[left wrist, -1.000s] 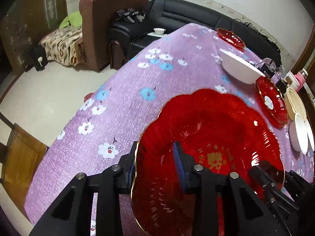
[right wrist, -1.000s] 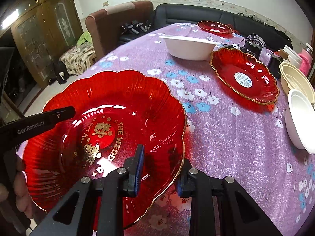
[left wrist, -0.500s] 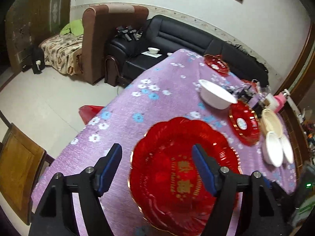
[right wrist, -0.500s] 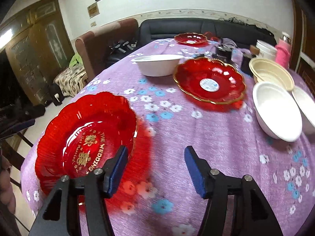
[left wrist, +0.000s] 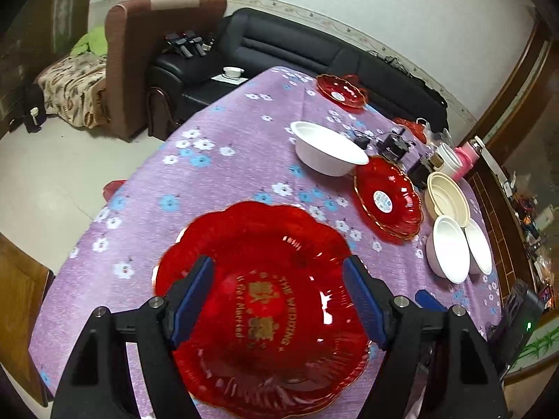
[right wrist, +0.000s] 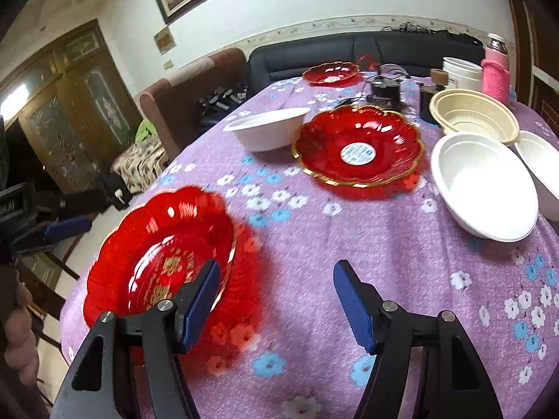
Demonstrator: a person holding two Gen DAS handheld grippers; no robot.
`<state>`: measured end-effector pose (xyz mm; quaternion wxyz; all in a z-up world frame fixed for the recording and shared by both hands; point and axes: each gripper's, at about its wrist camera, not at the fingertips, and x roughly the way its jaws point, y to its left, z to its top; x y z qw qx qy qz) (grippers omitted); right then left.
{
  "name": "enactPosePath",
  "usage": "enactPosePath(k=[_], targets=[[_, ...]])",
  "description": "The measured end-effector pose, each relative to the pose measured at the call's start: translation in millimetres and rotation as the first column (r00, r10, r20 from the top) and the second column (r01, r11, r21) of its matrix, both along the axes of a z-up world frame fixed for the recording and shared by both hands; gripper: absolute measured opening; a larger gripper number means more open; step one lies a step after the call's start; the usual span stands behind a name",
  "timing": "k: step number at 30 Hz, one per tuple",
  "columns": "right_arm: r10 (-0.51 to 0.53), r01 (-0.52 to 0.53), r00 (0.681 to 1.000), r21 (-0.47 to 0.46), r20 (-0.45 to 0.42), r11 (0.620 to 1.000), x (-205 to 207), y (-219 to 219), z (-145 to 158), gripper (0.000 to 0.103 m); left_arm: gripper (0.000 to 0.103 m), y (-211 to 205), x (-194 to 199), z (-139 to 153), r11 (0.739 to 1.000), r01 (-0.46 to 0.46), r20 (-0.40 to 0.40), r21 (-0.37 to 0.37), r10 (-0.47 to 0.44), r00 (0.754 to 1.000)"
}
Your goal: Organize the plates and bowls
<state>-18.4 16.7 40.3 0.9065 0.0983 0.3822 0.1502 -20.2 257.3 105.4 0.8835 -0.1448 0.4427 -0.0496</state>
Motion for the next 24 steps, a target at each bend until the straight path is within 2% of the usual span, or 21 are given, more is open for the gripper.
enactPosePath(k=[6, 11, 13, 16, 20, 24], targets=[[-0.106, 0.106, 0.994, 0.016, -0.008, 0.994, 37.5, -42.1, 9.2, 0.072, 0.075, -15.2, 19.1, -7.3, 0.999, 0.035, -0.032, -0.019, -0.036, 0.999], [-0.201, 0.200, 0.979, -0.085, -0.009, 0.976, 100.1, -78.7, 29.1, 0.072, 0.075, -33.8, 33.3, -9.9, 0.996, 0.076, -0.034, -0.038, -0.077, 0.996], [-0.222, 0.217, 0.975, -0.107, -0.031, 0.970, 125.1, -87.0, 30.9, 0.072, 0.075, -43.7, 43.3, -8.4, 0.992, 0.101, -0.036, -0.070, -0.104, 0.994], [-0.234, 0.225, 0.969, -0.114, -0.074, 0.968, 157.6, -95.8, 29.3, 0.072, 0.075, -60.5, 62.8, -4.4, 0.985, 0.134, -0.031, -0.104, -0.138, 0.990], [-0.238, 0.219, 0.964, -0.150, -0.120, 0.964, 184.0, -93.0, 21.1, 0.071, 0.075, -83.9, 88.1, -1.1, 0.981, 0.167, -0.029, -0.093, -0.171, 0.985], [-0.220, 0.186, 0.959, -0.189, -0.179, 0.964, 205.0, -84.9, 8.3, 0.071, 0.074, -98.1, 109.7, -13.7, 0.975, 0.180, -0.078, -0.127, -0.191, 0.979]])
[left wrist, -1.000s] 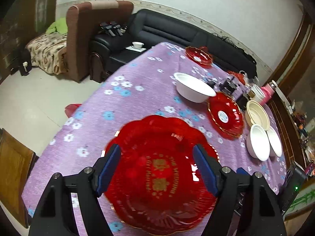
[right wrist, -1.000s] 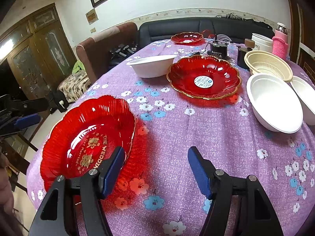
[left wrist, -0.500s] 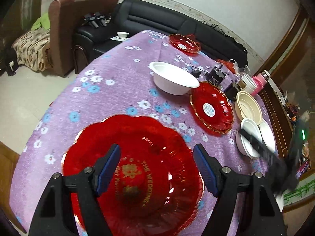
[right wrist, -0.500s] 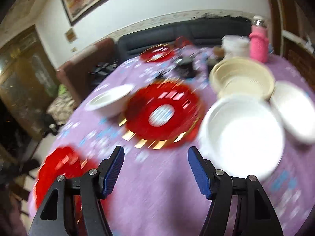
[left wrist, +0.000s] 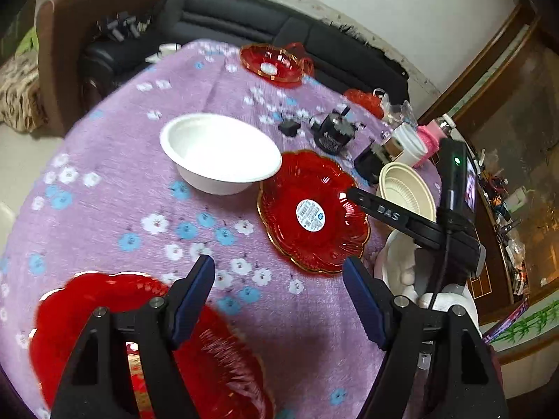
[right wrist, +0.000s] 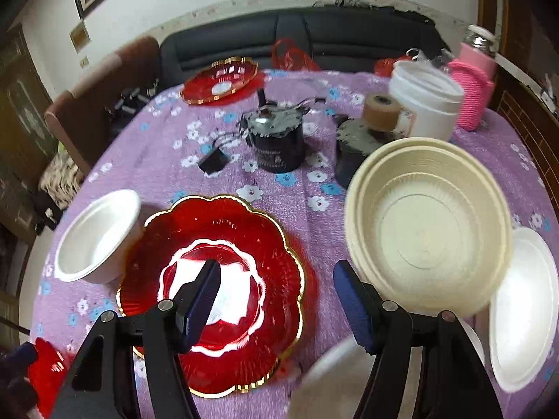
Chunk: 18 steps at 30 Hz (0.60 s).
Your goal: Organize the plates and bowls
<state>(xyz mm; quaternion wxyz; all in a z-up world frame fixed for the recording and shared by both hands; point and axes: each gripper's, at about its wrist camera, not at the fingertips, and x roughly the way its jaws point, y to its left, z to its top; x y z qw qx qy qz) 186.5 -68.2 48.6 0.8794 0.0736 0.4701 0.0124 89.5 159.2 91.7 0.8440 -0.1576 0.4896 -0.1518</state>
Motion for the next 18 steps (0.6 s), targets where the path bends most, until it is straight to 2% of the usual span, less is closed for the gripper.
enactPosePath(k=[3, 5, 7, 11, 14, 18], targets=[[0.000, 0.000, 0.998, -0.008, -0.061, 1.000, 14.1, 1.4, -14.4, 0.069, 0.071, -5.0, 15.6, -14.6, 1.000, -0.007, -0.060, -0.022, 0.006, 0.998], [0.005, -0.005, 0.997, 0.007, -0.078, 1.000, 15.2, 2.4, -19.5, 0.034, 0.068, -6.7, 21.0, -22.9, 1.000, -0.013, -0.093, -0.029, 0.010, 0.996], [-0.007, 0.005, 0.995, -0.020, -0.097, 1.000, 8.4, 2.7, -22.5, 0.018, 0.063, -9.5, 26.3, -30.0, 0.999, -0.014, -0.117, -0.029, 0.011, 0.993], [0.007, -0.012, 0.992, -0.039, -0.128, 0.999, -9.2, 3.9, -22.4, 0.016, 0.059, -14.6, 35.0, -39.9, 1.000, -0.024, -0.137, 0.000, 0.024, 0.990], [0.052, -0.063, 0.987, -0.064, -0.155, 0.996, -23.5, 10.5, -20.0, 0.016, 0.059, -16.7, 41.3, -43.4, 0.999, -0.047, -0.138, 0.016, 0.049, 0.989], [0.110, -0.115, 0.971, -0.013, -0.210, 0.993, -32.9, 11.8, -16.4, 0.016, 0.059, -22.6, 51.4, -46.5, 0.996, -0.058, -0.135, 0.066, 0.067, 0.989]])
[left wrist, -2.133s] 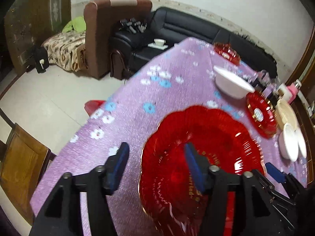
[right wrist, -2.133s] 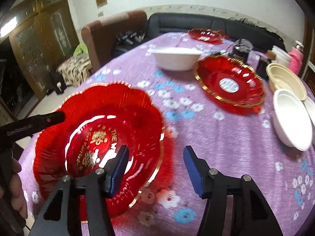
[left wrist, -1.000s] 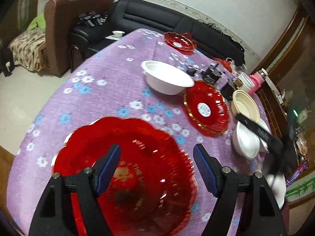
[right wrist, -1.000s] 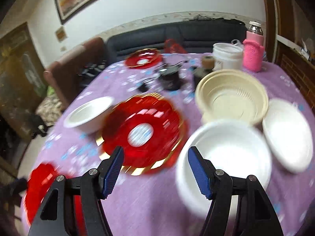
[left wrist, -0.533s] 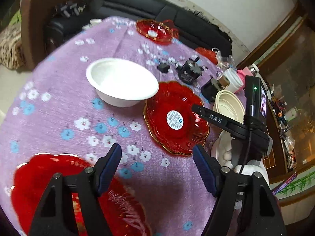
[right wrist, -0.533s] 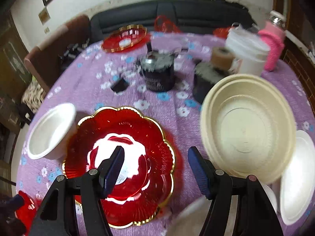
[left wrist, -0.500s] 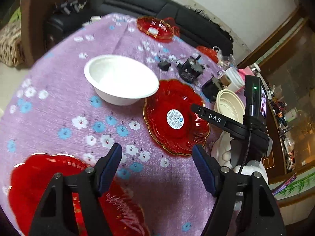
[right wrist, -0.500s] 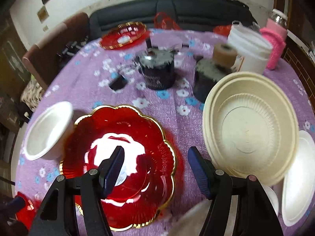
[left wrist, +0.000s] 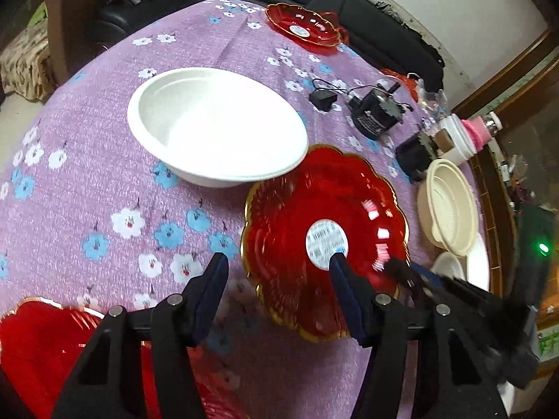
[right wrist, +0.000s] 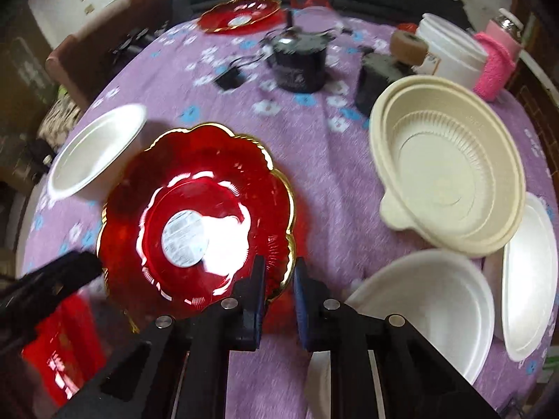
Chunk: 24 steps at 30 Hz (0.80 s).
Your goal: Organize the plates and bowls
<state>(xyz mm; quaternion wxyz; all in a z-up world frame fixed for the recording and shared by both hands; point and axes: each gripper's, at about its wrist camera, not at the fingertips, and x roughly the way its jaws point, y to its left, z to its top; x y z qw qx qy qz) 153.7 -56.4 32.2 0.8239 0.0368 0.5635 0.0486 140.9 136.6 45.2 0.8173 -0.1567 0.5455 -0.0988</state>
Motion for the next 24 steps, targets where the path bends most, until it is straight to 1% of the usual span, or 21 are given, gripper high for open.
enactPosePath(k=[3, 4, 5, 7, 9, 12, 13, 15, 17, 19, 24], targets=[[0.017, -0.016, 1.000, 0.060, -0.021, 0.998, 0.8, -3.2, -3.6, 0.017, 0.058, -6.3, 10.2, -5.2, 0.999, 0.004, -0.017, 0.042, -0.004, 1.000], [0.018, -0.017, 1.000, 0.073, -0.013, 0.997, 1.6, -4.3, -4.7, 0.018, 0.051, -7.1, 13.8, -9.3, 0.999, 0.005, -0.035, 0.048, -0.004, 0.999], [0.014, -0.014, 1.000, 0.088, -0.001, 0.996, 2.5, -5.7, -5.7, 0.018, 0.041, -8.5, 17.7, -15.2, 0.998, 0.012, -0.063, 0.056, -0.008, 0.998], [-0.026, 0.024, 1.000, 0.133, 0.014, 0.991, 2.3, -11.6, -8.8, 0.027, 0.033, -8.8, 22.2, -24.8, 0.998, 0.014, -0.103, 0.059, -0.007, 0.995], [-0.046, 0.041, 0.999, 0.171, 0.025, 0.984, 3.6, -11.1, -11.1, 0.034, 0.032, -7.3, 23.7, -26.6, 0.998, 0.004, -0.095, 0.056, 0.002, 0.995], [-0.066, 0.058, 0.997, 0.170, 0.041, 0.984, 3.7, -7.6, -14.8, 0.036, 0.032, -5.6, 22.9, -27.2, 0.999, -0.007, -0.099, 0.048, 0.011, 0.995], [-0.072, 0.064, 0.997, 0.166, 0.043, 0.984, 5.8, -4.7, -16.5, 0.035, 0.032, -6.9, 23.9, -27.9, 0.999, -0.008, -0.098, 0.051, 0.013, 0.995], [-0.082, 0.073, 0.995, 0.147, 0.059, 0.986, 7.0, 0.0, -14.7, 0.030, 0.032, -7.0, 21.8, -27.5, 0.998, -0.012, -0.096, 0.058, 0.018, 0.995], [-0.102, 0.090, 0.992, 0.139, 0.078, 0.986, 3.9, 0.2, -11.5, 0.020, 0.032, -4.7, 18.5, -25.5, 0.998, -0.017, -0.092, 0.061, 0.023, 0.996], [-0.104, 0.088, 0.989, 0.150, 0.101, 0.985, 2.4, -1.8, -6.7, 0.016, 0.032, -2.5, 14.5, -21.7, 0.999, -0.014, -0.080, 0.052, 0.019, 0.997], [-0.108, 0.081, 0.981, 0.169, 0.158, 0.982, -5.8, -3.1, 10.0, 0.014, 0.032, -2.0, 2.1, -6.9, 0.999, -0.011, -0.037, 0.047, 0.013, 0.999]])
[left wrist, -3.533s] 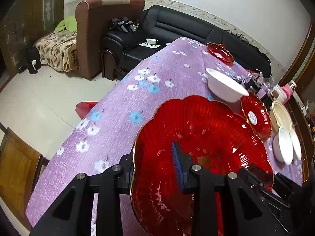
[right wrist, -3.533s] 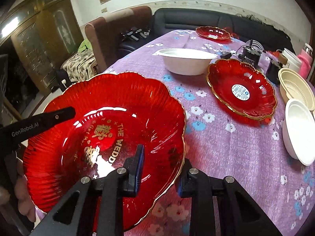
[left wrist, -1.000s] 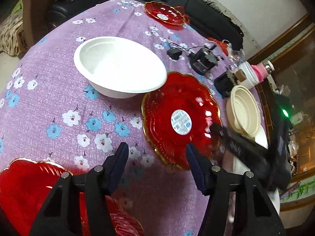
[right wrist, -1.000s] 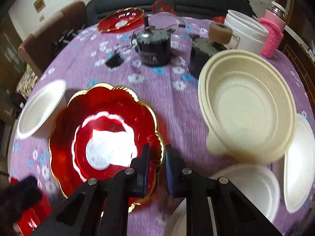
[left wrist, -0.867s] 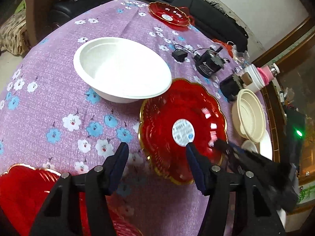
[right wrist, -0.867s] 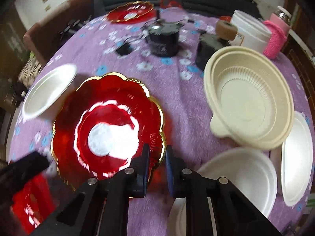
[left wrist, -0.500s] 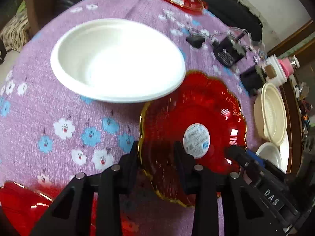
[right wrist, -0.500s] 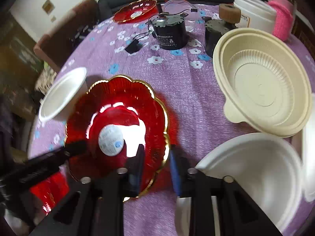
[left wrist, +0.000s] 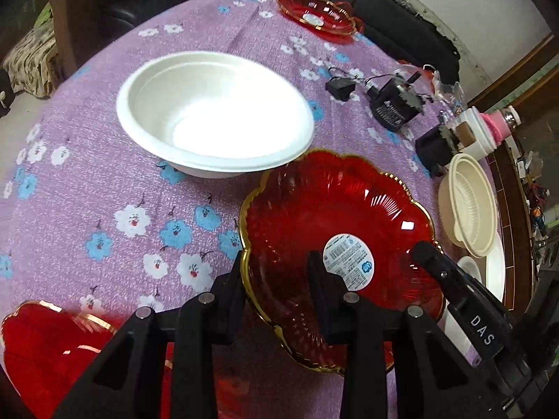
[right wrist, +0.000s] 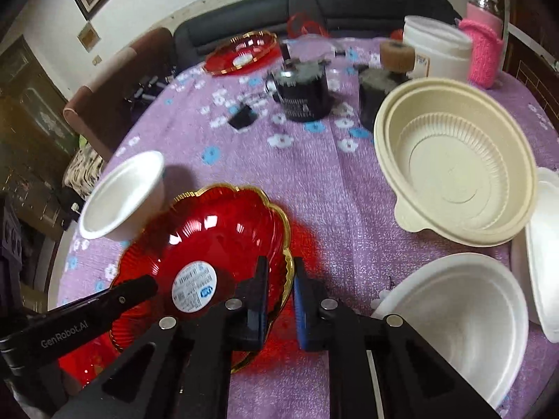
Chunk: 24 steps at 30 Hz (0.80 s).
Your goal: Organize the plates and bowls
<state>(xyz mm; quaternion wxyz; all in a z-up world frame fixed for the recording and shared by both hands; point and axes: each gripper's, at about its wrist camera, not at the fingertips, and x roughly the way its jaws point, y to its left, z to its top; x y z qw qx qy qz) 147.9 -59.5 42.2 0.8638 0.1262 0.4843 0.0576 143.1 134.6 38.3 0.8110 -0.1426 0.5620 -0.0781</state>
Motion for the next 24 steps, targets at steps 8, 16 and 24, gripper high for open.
enactPosePath(k=[8, 16, 24], targets=[[0.003, -0.008, 0.997, 0.059, 0.079, 0.998, -38.5, 3.7, 28.7, 0.014, 0.032, 19.8, -37.2, 28.3, 0.998, -0.004, 0.084, -0.063, 0.009, 0.996], [0.042, -0.055, 0.988, 0.086, 0.146, 0.995, -79.4, 26.8, 54.5, 0.014, 0.032, 53.0, -88.3, 55.7, 0.994, -0.043, 0.177, -0.097, 0.060, 0.982], [0.089, -0.108, 0.979, 0.092, 0.184, 0.990, -114.5, 57.2, 67.9, 0.014, 0.032, 87.3, -134.6, 66.2, 0.989, -0.080, 0.220, -0.124, 0.106, 0.970]])
